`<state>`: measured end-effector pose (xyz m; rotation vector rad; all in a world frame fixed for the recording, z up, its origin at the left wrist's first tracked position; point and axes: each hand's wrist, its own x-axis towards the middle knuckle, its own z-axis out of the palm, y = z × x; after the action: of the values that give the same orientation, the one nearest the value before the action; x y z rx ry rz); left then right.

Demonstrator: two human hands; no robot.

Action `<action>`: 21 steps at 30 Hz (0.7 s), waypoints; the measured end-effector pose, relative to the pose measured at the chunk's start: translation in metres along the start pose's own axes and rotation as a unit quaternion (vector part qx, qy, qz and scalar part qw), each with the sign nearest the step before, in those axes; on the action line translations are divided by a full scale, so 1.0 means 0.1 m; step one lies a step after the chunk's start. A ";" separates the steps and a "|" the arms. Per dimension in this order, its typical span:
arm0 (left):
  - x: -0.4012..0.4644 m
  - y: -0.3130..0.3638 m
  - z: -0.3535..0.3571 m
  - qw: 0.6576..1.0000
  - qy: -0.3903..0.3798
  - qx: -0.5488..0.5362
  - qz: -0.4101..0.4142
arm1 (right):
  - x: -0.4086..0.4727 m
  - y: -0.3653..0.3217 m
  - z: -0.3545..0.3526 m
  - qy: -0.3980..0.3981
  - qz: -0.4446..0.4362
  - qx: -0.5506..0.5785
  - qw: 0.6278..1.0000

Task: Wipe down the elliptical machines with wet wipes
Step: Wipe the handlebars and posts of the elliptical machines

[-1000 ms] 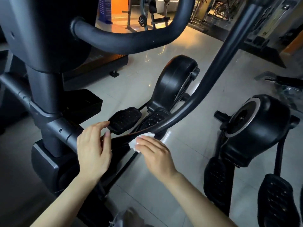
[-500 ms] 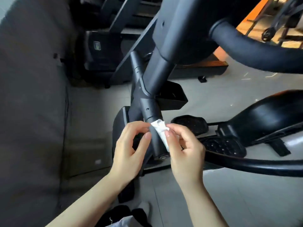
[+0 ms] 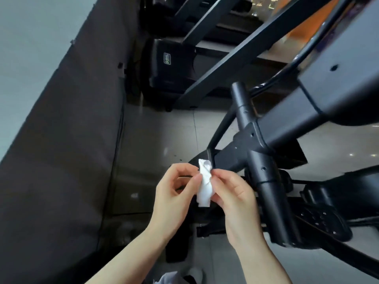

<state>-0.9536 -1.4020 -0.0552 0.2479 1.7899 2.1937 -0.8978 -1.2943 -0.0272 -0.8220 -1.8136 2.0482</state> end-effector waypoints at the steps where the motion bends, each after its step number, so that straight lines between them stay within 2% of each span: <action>1: 0.12 0.04 -0.13 1.000 -0.026 0.001 -0.003 | 0.07 -0.02 0.16 -0.003 0.001 0.006 1.000; 5: 0.74 0.20 -0.66 0.988 -0.148 -0.003 -0.034 | 0.36 -0.10 0.82 0.041 -0.005 0.017 0.999; 8: 1.22 0.32 -0.93 0.984 -0.172 0.007 -0.041 | 0.58 -0.18 1.22 0.083 -0.008 -0.015 0.996; 11: 1.51 0.45 -1.10 0.978 -0.201 -0.019 -0.058 | 0.70 -0.28 1.47 0.090 -0.013 -0.060 0.994; 14: 1.76 0.58 -1.24 0.970 -0.216 -0.075 -0.086 | 0.88 -0.34 1.69 0.113 -0.058 -0.147 0.981; 17: 1.93 0.59 -1.28 0.970 -0.206 -0.078 -0.100 | 1.04 -0.37 1.80 0.123 -0.090 -0.239 0.959; 21: 2.30 0.60 -1.35 0.965 -0.180 -0.109 -0.158 | 1.38 -0.46 1.93 0.146 -0.084 -0.198 0.965</action>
<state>-1.2200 -1.4610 -0.0373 0.2702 1.2843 1.9470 -1.1274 -1.3655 -0.0043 -0.9724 -2.0631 1.3932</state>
